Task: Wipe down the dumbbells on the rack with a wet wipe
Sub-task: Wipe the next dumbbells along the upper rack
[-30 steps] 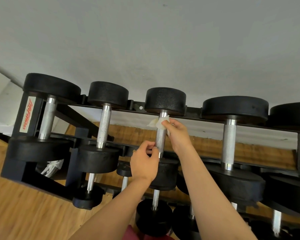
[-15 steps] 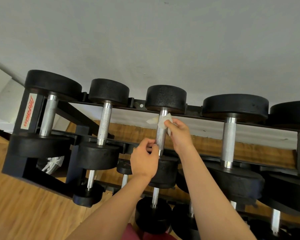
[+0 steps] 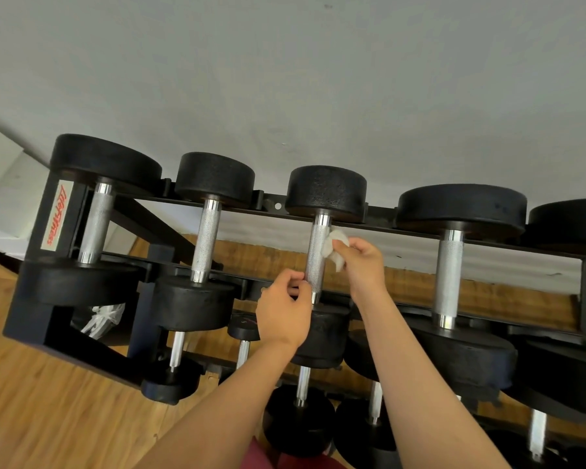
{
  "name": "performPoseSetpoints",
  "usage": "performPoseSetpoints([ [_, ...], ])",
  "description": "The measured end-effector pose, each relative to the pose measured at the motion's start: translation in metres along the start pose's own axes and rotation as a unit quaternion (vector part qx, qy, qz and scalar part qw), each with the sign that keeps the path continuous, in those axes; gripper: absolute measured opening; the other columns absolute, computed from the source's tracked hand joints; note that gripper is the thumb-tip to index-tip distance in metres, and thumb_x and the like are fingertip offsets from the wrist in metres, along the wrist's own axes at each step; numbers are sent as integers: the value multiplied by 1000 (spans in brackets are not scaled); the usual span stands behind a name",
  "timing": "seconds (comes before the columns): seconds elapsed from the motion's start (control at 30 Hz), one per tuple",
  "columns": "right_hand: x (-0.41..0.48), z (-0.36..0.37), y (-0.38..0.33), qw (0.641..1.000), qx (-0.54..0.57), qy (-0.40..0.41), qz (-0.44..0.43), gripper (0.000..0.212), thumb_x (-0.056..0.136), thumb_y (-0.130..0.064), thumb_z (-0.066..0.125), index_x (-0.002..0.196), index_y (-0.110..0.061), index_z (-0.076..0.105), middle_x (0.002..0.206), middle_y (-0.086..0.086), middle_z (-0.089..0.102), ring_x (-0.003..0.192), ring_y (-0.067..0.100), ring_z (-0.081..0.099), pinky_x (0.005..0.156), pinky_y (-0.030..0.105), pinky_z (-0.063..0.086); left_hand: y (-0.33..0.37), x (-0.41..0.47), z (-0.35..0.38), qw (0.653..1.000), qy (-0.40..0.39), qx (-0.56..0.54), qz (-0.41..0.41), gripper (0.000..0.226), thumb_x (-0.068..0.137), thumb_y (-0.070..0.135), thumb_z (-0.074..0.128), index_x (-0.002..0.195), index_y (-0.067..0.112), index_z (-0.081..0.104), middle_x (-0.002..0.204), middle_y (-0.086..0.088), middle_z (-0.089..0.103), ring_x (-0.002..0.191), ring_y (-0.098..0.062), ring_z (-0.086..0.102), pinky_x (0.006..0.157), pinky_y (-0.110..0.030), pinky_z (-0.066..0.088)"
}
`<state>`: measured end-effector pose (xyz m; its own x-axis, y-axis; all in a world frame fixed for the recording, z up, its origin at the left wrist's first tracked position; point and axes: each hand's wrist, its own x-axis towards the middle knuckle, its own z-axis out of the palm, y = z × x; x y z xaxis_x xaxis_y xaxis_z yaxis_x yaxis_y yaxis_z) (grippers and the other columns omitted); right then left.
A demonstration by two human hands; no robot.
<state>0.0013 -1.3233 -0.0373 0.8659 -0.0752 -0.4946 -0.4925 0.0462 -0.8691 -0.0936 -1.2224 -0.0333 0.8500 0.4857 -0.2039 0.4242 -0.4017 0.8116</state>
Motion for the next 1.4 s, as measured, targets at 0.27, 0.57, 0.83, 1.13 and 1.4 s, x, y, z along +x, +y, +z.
performPoseSetpoints([
  [0.27,-23,-30,0,994,-86,-39,-47,4,87,-14,69,83,-17,69,85,-3,71,79,8,63,70,20,48,0,0,-1,1000,-6,0,0,9,93,25,56,96,30,63,78,14,64,80,-5,61,77,-32,53],
  [0.57,-16,5,7,991,-57,-116,-31,14,91,-18,65,105,-16,69,94,-8,72,84,-2,68,65,8,48,-1,0,0,1000,1,2,12,11,93,24,56,99,27,65,81,14,65,80,-3,62,74,-26,51],
  [0.83,-17,15,15,997,-36,-57,-48,18,97,-27,57,99,-15,71,93,0,72,85,10,68,67,15,52,-2,0,0,1000,-2,1,16,14,93,24,56,102,23,67,83,13,67,80,-2,63,74,-23,51],
  [1.13,-15,14,0,998,0,-64,-18,16,98,-25,55,106,-20,69,97,-7,69,88,2,61,67,13,44,0,-1,-1,1000,-3,3,12,11,93,25,56,99,27,65,80,15,64,79,-1,61,72,-22,49],
  [1.4,-17,9,8,998,-28,-28,-48,13,96,-23,58,94,-21,71,89,-7,70,84,7,64,63,12,47,-1,0,0,1000,-3,6,16,11,93,26,55,98,28,64,81,13,65,81,-6,62,75,-31,54],
])
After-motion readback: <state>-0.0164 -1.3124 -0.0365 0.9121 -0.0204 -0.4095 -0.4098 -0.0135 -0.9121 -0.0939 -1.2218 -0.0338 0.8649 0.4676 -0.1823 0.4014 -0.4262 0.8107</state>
